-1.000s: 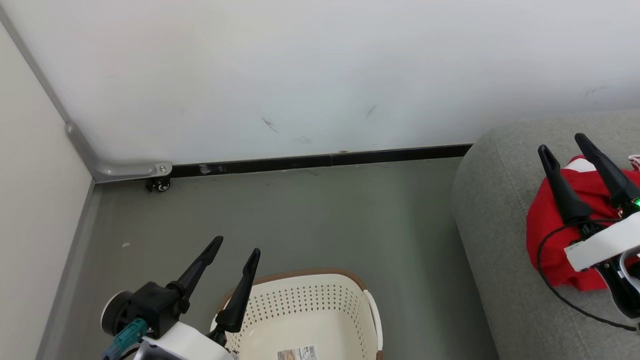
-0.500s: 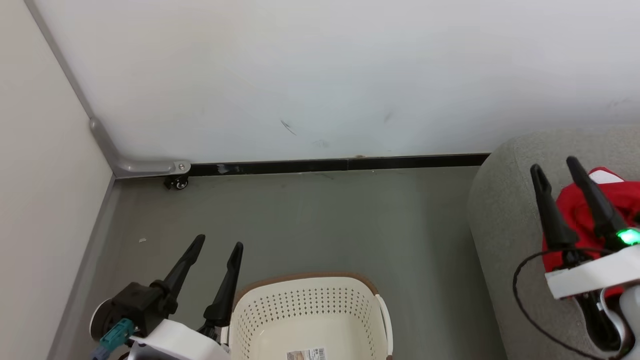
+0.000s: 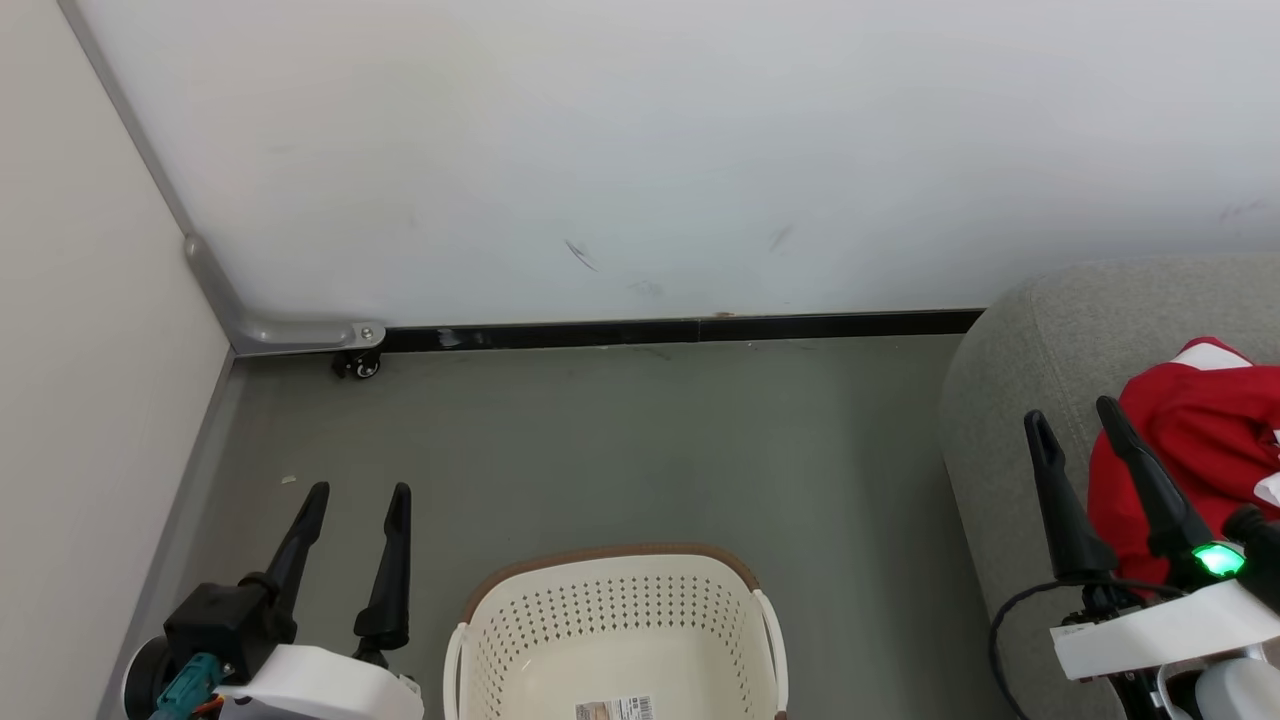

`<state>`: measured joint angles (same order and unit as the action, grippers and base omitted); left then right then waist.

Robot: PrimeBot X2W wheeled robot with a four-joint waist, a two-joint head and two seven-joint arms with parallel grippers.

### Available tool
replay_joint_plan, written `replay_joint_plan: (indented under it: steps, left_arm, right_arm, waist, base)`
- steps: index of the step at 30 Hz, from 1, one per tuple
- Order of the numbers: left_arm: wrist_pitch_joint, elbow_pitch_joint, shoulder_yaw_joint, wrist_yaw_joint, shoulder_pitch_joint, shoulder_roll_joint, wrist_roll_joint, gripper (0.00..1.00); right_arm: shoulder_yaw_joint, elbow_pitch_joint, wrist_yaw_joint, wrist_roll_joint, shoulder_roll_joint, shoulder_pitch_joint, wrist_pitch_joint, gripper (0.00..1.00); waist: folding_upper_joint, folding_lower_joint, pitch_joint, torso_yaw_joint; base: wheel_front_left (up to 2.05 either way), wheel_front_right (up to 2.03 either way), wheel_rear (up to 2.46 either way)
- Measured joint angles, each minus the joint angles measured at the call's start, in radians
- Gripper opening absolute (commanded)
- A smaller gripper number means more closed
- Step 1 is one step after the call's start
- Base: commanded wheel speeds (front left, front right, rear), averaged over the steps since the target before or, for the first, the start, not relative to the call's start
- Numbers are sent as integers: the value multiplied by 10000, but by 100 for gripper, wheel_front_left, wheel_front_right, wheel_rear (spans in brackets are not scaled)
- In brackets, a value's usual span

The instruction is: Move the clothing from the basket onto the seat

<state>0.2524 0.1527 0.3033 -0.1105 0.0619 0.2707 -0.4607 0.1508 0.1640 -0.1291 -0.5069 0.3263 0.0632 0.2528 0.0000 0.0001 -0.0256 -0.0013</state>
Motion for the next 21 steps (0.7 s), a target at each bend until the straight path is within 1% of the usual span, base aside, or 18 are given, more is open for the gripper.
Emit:
replay_joint_plan:
  steps: [11, 13, 21]
  left_arm:
    - [0, -157, -272, -146, -189, -259, 600, 100]
    - [0, -157, -330, -213, -196, -309, 644, 100]
    - [0, -188, -633, -211, -489, -654, 669, 100]
  right_arm:
    - [-472, -382, 0, 600, -683, -621, 8, 100]
    - [-518, -389, 0, 700, -775, -689, 8, 100]
    - [-711, -560, 0, 1060, -1022, -903, 8, 100]
  waist:
    - [0, 0, 89, -30]
    - [0, 0, 102, -30]
    - [0, 0, 146, -58]
  base:
    - [0, 0, 0]
    - [0, 0, 0]
    - [0, 0, 0]
